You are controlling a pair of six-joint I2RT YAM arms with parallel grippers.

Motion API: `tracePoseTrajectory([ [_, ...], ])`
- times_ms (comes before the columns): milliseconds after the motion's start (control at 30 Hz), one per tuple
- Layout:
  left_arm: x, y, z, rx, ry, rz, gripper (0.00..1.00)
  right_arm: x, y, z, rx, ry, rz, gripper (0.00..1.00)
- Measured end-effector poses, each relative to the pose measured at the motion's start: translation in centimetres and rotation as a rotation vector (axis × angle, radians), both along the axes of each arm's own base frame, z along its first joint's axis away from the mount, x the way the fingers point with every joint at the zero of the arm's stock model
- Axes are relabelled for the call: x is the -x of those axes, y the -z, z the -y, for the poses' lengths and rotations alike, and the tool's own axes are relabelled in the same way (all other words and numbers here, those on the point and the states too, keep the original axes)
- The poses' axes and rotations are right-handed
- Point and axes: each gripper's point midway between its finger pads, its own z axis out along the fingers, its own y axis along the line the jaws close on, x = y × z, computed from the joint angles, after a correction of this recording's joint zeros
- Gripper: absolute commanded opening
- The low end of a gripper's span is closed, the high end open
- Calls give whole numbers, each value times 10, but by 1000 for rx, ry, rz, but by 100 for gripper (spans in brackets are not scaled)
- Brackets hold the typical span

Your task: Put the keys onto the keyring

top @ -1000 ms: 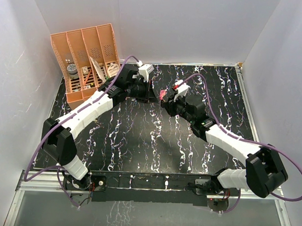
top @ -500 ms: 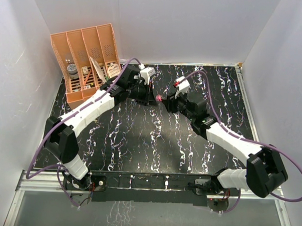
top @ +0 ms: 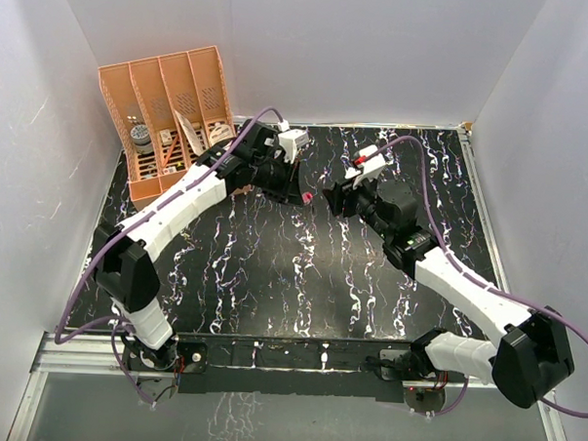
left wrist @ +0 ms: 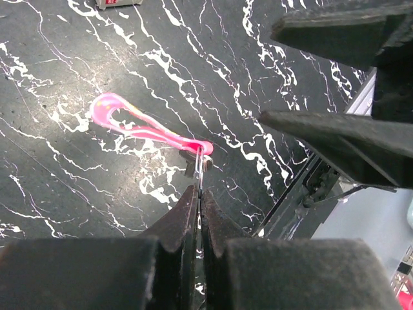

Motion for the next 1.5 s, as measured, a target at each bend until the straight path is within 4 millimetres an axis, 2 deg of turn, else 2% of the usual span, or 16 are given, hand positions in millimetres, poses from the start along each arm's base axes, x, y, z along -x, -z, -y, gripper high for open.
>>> tracePoseTrajectory([
  [100, -1, 2, 1, -23, 44, 2, 0, 6, -8, -6, -17, -49, 18, 43],
  [233, 1, 12, 2, -64, 103, -30, 0, 14, -8, -16, -22, -122, 13, 43],
  [500, 7, 32, -3, -140, 180, -102, 0, 20, 16, -32, -3, -219, -55, 38],
  [833, 10, 25, -5, -147, 198, -97, 0, 23, 46, -40, 25, -265, -141, 34],
  [1300, 10, 23, -4, -141, 205, -94, 0, 22, 58, -46, 18, -276, -179, 30],
  [1500, 10, 24, -4, -142, 211, -90, 0, 20, 52, -48, 0, -276, -174, 30],
])
